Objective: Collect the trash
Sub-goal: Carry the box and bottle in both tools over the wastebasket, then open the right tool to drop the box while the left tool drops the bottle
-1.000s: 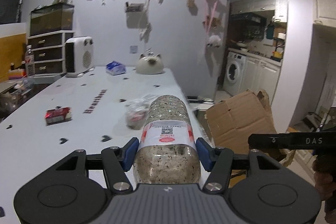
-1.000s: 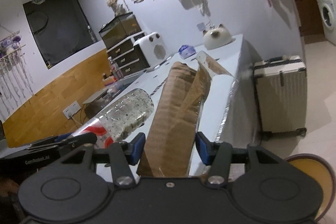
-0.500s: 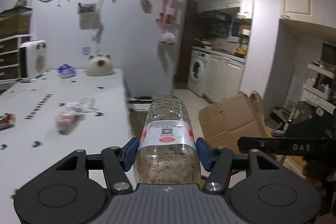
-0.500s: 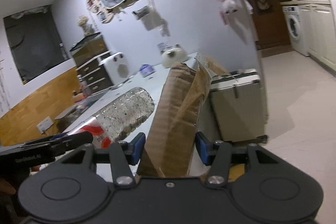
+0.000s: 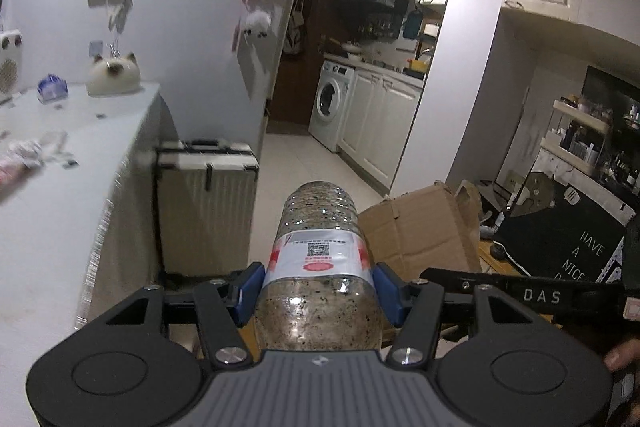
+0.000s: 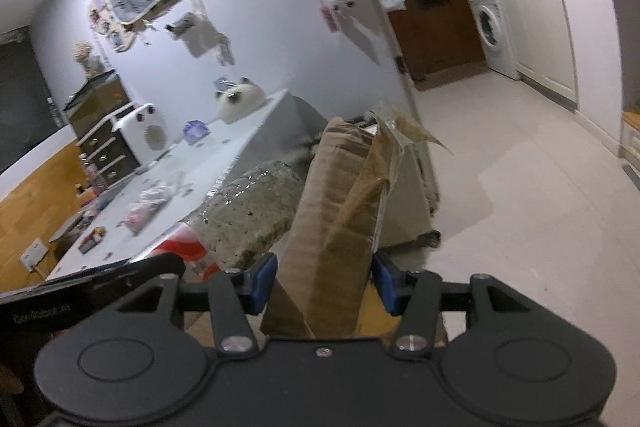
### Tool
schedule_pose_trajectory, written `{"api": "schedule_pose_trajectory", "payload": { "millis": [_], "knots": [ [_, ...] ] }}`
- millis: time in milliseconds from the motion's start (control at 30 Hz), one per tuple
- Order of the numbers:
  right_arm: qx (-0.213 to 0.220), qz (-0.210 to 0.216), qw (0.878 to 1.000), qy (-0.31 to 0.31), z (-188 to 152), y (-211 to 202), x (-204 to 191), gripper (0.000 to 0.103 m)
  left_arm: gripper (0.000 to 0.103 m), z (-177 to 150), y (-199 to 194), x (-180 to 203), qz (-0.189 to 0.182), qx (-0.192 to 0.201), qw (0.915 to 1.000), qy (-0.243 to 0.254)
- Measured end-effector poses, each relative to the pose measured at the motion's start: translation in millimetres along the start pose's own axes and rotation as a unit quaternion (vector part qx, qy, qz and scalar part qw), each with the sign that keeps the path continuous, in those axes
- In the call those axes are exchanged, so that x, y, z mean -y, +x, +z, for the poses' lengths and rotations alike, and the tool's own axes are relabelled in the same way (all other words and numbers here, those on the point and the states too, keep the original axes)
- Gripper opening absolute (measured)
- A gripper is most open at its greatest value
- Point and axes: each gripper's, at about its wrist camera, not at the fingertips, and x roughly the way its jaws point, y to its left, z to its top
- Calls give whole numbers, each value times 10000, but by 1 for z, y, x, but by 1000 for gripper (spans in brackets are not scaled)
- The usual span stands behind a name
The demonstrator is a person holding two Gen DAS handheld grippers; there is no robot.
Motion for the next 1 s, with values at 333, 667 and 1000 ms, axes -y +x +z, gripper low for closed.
{"api": "schedule_pose_trajectory", "payload": {
  "millis": [333,667,1000],
  "knots": [
    [-546,-340,9976,237,-19,44,45,53,60,-42,90,-21,115,-762,9930,-892],
    [-1498,-554,9867,297,-51,130,63,53,60,-89,178,-80,415,-1803,9683,-1678],
    [-2502,-662,9658,187,-82,215,58,53,60,-125,233,-119,636,-2250,9490,-2113]
  ]
}}
